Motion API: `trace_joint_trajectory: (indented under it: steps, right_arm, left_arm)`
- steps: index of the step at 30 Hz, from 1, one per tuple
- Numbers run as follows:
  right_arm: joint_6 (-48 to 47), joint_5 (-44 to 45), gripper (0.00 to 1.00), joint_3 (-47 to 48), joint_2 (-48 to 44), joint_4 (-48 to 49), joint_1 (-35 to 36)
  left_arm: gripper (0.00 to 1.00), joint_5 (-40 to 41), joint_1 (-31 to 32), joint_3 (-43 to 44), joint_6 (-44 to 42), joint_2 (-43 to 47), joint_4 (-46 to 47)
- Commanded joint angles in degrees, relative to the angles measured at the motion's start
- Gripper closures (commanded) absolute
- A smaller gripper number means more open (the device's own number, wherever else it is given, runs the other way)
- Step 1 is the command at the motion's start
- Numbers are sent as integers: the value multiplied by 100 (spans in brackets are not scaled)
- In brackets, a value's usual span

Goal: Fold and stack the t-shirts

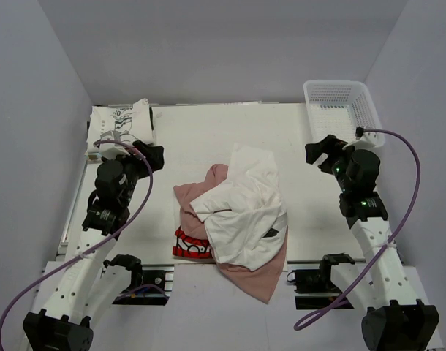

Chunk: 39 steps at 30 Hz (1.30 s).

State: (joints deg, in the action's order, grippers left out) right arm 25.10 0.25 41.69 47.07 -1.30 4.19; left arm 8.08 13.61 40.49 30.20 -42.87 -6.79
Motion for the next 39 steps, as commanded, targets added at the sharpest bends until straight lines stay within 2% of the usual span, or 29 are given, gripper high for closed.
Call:
trace_joint_trajectory:
  steps: [1, 5, 6, 8, 12, 13, 14, 15, 17, 18, 20, 21, 22, 25, 28, 29, 30, 32, 33, 37, 39]
  right_arm:
    - [457, -262, 10, 313, -145, -590, -5]
    - [838, -211, 10, 94, -198, -652, -5]
    - [690, -218, 10, 76, -137, -643, 12]
    - [279, -786, 10, 146, 73, -687, 30]
    - [48, -2051, 10, 111, 503, -327, 293]
    - [-5, -2099, 10, 285, 609, -388, 380]
    - [-249, -2099, 10, 400, 750, -832, 860]
    - [-338, -2047, 10, 488, 1151, -967, 1073]
    - [-576, -1828, 10, 656, 1348, -1284, 1776]
    - [-690, -1557, 10, 656, 1575, -1346, 2510]
    - [-814, -976, 10, 673, 1857, -1583, 2998]
    - [-918, -792, 10, 691, 1980, -1636, 3566]
    - [-954, -242, 10, 726, 2243, -1724, 3711]
    - [-1243, 218, 10, 849, 3146, -1707, 4229]
    - [-1358, 475, 10, 1051, 3571, -1453, 4520]
    - [-1359, 554, 18, 1104, 3581, -1330, 4599]
    - [-1376, 511, 63, 1304, 3581, -1225, 4609]
    - [-1210, 650, 72, 1481, 3503, -1172, 4600]
    - [-1192, 721, 100, 1700, 3441, -1188, 4591]
    - [-1122, 1371, 100, 2053, 3195, -969, 4556]
    - [-1104, 1819, 100, 2167, 2844, -540, 4512]
  left_arm:
    - [0, -79, -25, 143, 135, 77, -340]
    - [0, -244, -25, 249, 83, 139, -464]
    - [0, -367, -25, 249, 22, 139, -464]
    - [0, -368, 28, 249, 21, 139, -464]
    - [0, -368, 28, 196, 21, 78, -464]
    - [0, -368, 28, 196, 21, 77, -516]
    - [0, -368, 28, 196, 21, 25, -517]
    - [0, -429, 28, 196, 21, -28, -517]
    - [0, -430, 28, 196, -40, -89, -517]
    - [0, -430, 28, 196, -40, -90, -517]
    - [0, -430, 28, 143, -40, -221, -517]
    - [0, -430, 28, 91, -40, -222, -517]
    - [0, -430, 28, 91, -40, -309, -517]
    - [0, -430, 28, 143, -40, -476, -639]
    - [0, -316, 28, 196, -40, -538, -780]
    - [0, -315, 28, 196, -40, -538, -780]
    - [0, -246, 28, 196, -40, -538, -780]
    - [0, -192, 28, 196, -40, -538, -780]
    - [0, -192, 28, 196, -40, -538, -780]
    - [0, -69, 28, 196, 12, -485, -842]
    - [0, -8, 28, 196, 13, -424, -842]
